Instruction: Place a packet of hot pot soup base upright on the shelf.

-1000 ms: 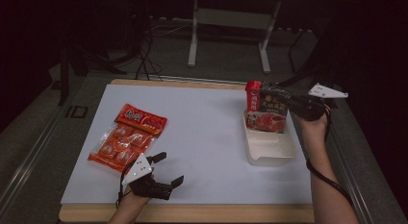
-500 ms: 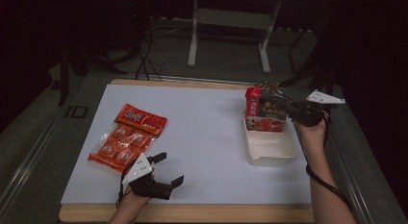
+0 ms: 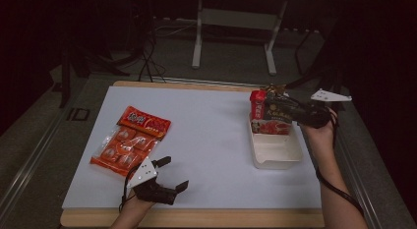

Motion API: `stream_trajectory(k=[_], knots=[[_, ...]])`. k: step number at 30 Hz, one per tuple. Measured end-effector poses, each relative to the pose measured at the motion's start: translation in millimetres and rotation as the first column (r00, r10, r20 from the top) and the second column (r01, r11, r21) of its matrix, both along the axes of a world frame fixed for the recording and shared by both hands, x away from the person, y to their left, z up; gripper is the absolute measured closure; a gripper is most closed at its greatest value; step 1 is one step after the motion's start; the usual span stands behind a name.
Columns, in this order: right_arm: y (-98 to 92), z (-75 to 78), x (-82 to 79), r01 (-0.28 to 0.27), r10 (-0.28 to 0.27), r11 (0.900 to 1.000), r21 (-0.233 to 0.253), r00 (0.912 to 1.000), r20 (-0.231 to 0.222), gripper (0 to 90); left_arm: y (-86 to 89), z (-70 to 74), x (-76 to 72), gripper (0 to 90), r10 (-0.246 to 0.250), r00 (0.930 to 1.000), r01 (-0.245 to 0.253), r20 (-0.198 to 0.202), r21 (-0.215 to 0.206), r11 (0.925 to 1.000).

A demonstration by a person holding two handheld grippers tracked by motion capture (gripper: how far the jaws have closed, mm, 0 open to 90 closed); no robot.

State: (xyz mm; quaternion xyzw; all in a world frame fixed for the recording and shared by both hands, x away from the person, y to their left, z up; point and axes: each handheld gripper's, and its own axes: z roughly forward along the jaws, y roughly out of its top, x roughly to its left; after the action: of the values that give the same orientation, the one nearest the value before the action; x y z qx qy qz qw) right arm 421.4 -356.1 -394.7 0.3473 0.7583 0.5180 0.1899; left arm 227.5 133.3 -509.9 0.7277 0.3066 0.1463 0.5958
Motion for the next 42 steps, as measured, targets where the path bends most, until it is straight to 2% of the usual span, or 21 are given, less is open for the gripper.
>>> stream_trajectory(k=[2,4,11,13,16,19,20,21,22,24,25,27,28,30,34,37,38,39,40,41,42], knots=[[-1.4,5.5,-1.5,-0.002,0.002,0.999,0.048,0.9999,0.015,48.6,-0.8,0.0,-0.2,1.2,-0.004,1.0,0.004,0.0,0.0,1.0],[-1.2,11.9,-3.5,0.001,-0.003,0.998,0.069,0.9995,0.031,44.9,-1.7,0.1,-0.6,1.2,-0.007,1.0,0.007,0.003,0.008,0.9999],[7.3,27.2,-12.8,-0.017,0.013,0.997,0.073,0.9982,0.059,39.5,-0.2,1.0,-0.9,1.2,-0.015,0.9999,0.015,0.003,-0.011,0.9998],[13.4,32.5,-18.7,-0.016,0.012,0.998,0.063,0.9976,0.068,33.1,-0.3,2.7,-0.9,1.2,-0.023,0.9996,0.022,-0.015,-0.013,0.9997],[19.1,36.9,-25.6,-0.026,0.021,0.998,0.061,0.9963,0.083,23.8,-1.1,4.2,-2.5,1.2,-0.022,0.9997,0.022,-0.012,-0.005,0.9997],[22.4,40.4,-30.8,-0.038,0.029,0.996,0.08,0.9938,0.107,18.5,-1.2,5.8,-3.2,1.2,-0.03,0.9989,0.03,-0.035,-0.01,0.9995],[25.8,45.5,-36.8,-0.05,0.036,0.993,0.107,0.9902,0.135,11.2,-1.1,7.5,-3.5,1.2,-0.035,0.9983,0.034,-0.048,-0.008,0.9994],[27.6,47.8,-40.0,-0.051,0.032,0.992,0.119,0.987,0.158,10.8,-1.1,7.5,-3.5,1.2,-0.035,0.9983,0.034,-0.048,-0.008,0.9994],[27.6,47.8,-40.0,-0.051,0.032,0.992,0.119,0.987,0.158,10.8,-1.0,9.0,-4.1,1.2,-0.017,0.9985,0.017,-0.053,0.011,0.9998],[30.7,51.8,-46.5,-0.077,0.054,0.987,0.138,0.9853,0.162,10.8,1.6,12.1,-5.1,3.4,-0.017,0.9986,0.018,-0.05,0.026,0.9995],[35.1,53.5,-54.1,-0.113,0.086,0.981,0.157,0.9815,0.171,10.9,3.6,13.7,-5.6,5.4,-0.013,0.9989,0.015,-0.045,0.03,0.9994],[38.0,54.0,-58.6,-0.123,0.096,0.981,0.148,0.9798,0.175,10.9,7.2,16.9,-5.1,5.7,-0.011,0.999,0.012,-0.043,0.038,0.9992],[43.6,53.6,-68.0,-0.146,0.119,0.98,0.137,0.9746,0.19,11.0,12.4,20.1,-4.2,8.1,-0.004,0.9991,0.005,-0.043,0.039,0.9992],[48.5,51.9,-76.0,-0.17,0.143,0.977,0.131,0.9707,0.193,12.4,18.5,23.5,-3.0,14.3,0.013,0.9991,-0.011,-0.041,0.034,0.9994],[55.2,47.0,-85.6,-0.2,0.176,0.973,0.117,0.9665,0.187,13.1,28.7,27.4,-0.3,16.5,0.037,0.9984,-0.036,-0.042,0.025,0.999],[63.3,39.5,-96.8,-0.241,0.219,0.965,0.108,0.9594,0.177,13.3,40.0,30.6,1.3,21.9,0.081,0.9961,-0.079,-0.036,0.04,0.9961],[65.0,37.6,-99.5,-0.248,0.227,0.963,0.109,0.9576,0.178,13.4,49.2,32.4,2.4,25.3,0.111,0.9933,-0.11,-0.031,0.041,0.9931],[65.0,37.6,-99.5,-0.248,0.227,0.963,0.109,0.9576,0.178,13.4,49.2,32.4,2.4,29.6,0.111,0.9933,-0.11,-0.031,0.041,0.9931],[68.7,33.4,-103.9,-0.268,0.248,0.957,0.112,0.9542,0.167,13.4,54.1,33.2,3.0,30.0,0.126,0.9916,-0.125,-0.029,0.042,0.9913],[70.9,31.3,-106.0,-0.273,0.255,0.957,0.096,0.9525,0.166,13.4,64.2,34.6,4.1,33.5,0.15,0.9883,-0.149,-0.025,0.046,0.9877],[70.9,31.3,-106.0,-0.273,0.255,0.957,0.096,0.9525,0.166,13.4,64.2,34.6,4.1,36.0,0.15,0.9883,-0.149,-0.025,0.046,0.9877]])
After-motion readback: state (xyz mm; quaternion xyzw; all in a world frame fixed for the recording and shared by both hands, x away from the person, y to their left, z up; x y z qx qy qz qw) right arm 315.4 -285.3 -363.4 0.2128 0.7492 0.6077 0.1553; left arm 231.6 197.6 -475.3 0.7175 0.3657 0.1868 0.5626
